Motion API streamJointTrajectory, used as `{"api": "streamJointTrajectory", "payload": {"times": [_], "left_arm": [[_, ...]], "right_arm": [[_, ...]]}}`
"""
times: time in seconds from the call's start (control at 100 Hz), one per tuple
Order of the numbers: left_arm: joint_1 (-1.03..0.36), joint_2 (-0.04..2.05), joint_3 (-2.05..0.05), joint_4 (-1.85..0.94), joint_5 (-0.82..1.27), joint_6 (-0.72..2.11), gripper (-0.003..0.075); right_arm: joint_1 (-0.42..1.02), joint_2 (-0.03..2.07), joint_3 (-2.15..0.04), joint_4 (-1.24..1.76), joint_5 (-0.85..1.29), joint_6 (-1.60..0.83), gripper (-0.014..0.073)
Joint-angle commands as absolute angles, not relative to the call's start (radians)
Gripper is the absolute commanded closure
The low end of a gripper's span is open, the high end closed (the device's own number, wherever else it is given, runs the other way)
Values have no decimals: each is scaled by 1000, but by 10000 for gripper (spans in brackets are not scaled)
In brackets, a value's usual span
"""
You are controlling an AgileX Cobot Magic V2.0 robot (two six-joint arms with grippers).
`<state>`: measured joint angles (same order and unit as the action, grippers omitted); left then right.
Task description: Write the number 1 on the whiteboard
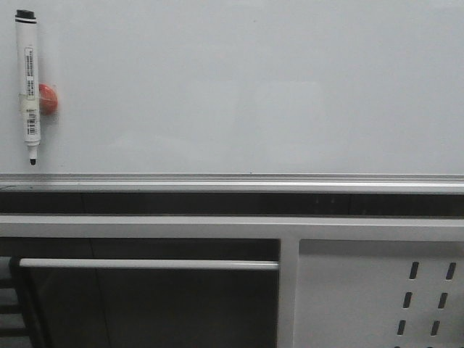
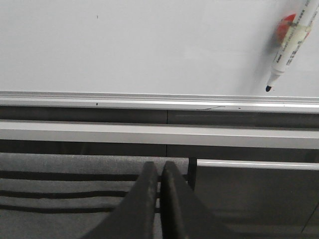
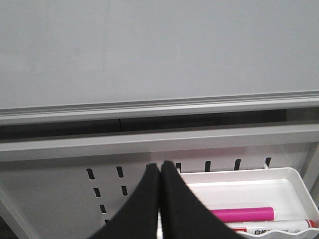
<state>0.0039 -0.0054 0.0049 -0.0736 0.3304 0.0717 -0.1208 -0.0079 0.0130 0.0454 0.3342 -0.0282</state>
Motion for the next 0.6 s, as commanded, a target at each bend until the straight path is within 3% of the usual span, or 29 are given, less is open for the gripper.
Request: {"api": "streamJointTrajectory", "payload": {"times": [0.0,0.43,0.59], "left_arm": [[1,-34,26,-82,278,64,738],[1,-34,26,-82,275,64,738],[1,-34,26,-131,158,64,738]], "right_arm": [[-129,-30,41,49,306,-36,644],[-129,-30,41,49,306,-36,644],[-129,-30,41,44,292,-36,644]]}}
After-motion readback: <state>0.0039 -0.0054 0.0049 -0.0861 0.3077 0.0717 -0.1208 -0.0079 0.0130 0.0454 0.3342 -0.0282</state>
